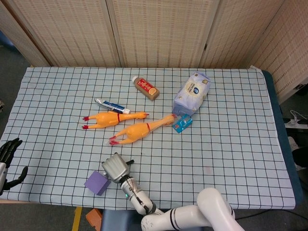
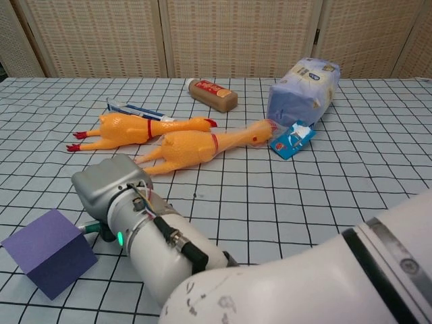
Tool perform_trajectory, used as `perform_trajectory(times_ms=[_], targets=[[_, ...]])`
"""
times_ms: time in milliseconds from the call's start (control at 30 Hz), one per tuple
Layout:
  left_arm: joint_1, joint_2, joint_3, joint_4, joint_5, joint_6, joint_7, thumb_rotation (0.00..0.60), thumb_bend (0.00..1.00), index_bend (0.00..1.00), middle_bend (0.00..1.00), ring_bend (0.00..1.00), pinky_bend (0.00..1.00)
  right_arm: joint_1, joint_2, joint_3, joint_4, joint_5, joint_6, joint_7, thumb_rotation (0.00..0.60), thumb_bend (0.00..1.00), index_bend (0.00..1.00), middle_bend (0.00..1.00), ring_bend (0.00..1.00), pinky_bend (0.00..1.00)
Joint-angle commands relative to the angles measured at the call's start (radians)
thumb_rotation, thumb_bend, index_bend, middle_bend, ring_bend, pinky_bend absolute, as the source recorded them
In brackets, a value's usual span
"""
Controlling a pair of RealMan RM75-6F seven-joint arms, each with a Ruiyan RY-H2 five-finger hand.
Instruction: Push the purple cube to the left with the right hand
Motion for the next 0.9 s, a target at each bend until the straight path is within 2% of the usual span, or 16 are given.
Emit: perform_trajectory(times_ms=[33,233,367,467,567,733,800,900], targets=[[0.001,-0.001,0.000,0.001,0.000,0.002,0.004,0.600,0.44,0.00,0.00,0.00,0.11,-0.011,0.004,-0.018,-0.003,-0.014,0.049,0.003,0.600,0.41,1.00,0.89,0.67,0.47],[0.002,-0.006,0.002,-0.006,0.009,0.008,0.032,0.600,0.44,0.00,0.00,0.00,0.11,-0.116,0.110,-0.091,-0.163,-0.059,0.169,-0.017,0.600,0.41,1.00,0.89,0.67,0.47],[0.006,-0.008,0.003,-0.015,0.015,0.019,0.047,0.600,0.44,0.00,0.00,0.00,0.11,-0.235,0.240,-0.193,-0.330,-0.116,0.303,-0.014,0.600,0.41,1.00,0.89,0.67,0.47],[0.008,-0.010,0.006,-0.020,0.022,0.024,0.060,0.600,0.44,0.00,0.00,0.00,0.11,-0.333,0.338,-0.277,-0.407,-0.168,0.391,0.033,0.600,0.41,1.00,0.89,0.67,0.48],[0.007,-0.012,0.009,-0.023,0.026,0.021,0.071,0.600,0.44,0.00,0.00,0.00,0.11,-0.411,0.428,-0.346,-0.459,-0.196,0.430,0.079,0.600,0.41,1.00,0.89,0.67,0.48],[0.000,-0.016,0.008,-0.028,0.020,0.005,0.090,0.600,0.44,0.00,0.00,0.00,0.11,-0.515,0.502,-0.446,-0.436,-0.292,0.473,0.172,0.600,0.41,1.00,0.89,0.67,0.48],[-0.004,-0.019,0.007,-0.029,0.015,-0.005,0.099,0.600,0.44,0.00,0.00,0.00,0.11,-0.546,0.513,-0.462,-0.412,-0.312,0.463,0.215,0.600,0.41,0.99,0.89,0.67,0.48],[-0.008,-0.022,0.006,-0.030,0.011,-0.014,0.111,0.600,0.44,0.00,0.00,0.00,0.11,-0.578,0.518,-0.464,-0.373,-0.316,0.425,0.263,0.600,0.41,0.91,0.88,0.64,0.48]])
